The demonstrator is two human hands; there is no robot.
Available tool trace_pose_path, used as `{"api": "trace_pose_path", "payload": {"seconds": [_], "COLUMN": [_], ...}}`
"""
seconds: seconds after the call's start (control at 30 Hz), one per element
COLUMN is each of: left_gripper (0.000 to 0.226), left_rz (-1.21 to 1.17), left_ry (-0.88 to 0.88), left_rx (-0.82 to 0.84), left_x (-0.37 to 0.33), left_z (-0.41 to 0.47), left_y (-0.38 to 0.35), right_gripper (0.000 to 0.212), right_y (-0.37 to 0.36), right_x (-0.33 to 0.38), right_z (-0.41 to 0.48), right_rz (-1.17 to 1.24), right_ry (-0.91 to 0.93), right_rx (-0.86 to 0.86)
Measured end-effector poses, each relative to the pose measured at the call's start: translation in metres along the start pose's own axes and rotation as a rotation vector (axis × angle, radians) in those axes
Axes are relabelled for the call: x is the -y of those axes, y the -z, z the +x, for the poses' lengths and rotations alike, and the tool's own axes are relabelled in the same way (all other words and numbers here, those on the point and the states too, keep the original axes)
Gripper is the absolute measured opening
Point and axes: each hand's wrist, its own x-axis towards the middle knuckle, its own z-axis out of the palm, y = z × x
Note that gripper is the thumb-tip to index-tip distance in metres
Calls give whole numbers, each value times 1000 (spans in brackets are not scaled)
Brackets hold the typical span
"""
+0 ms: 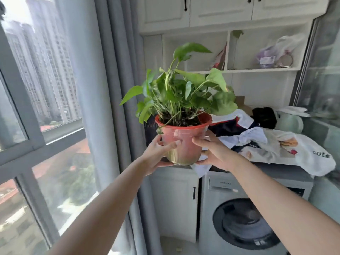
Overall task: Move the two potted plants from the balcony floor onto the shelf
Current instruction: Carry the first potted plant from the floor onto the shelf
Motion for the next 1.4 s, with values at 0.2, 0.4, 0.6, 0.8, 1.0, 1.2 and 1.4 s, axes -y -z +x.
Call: {"api": "trace_pose_path", "payload": {"seconds": [0.2,0.4,0.6,0.8,1.0,1.2,1.4], "left_gripper": [66,93,103,101,100,114,102], "left_rz": [-26,-73,105,122,213,180,131], "left_ry": [-58,-74,-124,-172,-175,-208,-256], "left_rx": [-13,-83,-125,-120,-58,-84,-102], "left_x": [-17,-35,-44,-66,-85,-104,-125], "left_z": [137,256,359,460,545,609,666], "left_y": [-10,-11,-3,9,16,8,-6], "right_gripper": [88,81,82,77,87,80,79], "right_y": [66,115,153,181,210,246,278], "right_x": [42,76,92,115,137,165,200], "right_z": [119,221,310,394,464,522,567], "right_rz": [-92,-122,-121,-203,-204,-201,-206], "right_ry": [37,83,110,194,242,245,278], "right_rx": [-32,-47,-16,-87,-149,-181,-166]}}
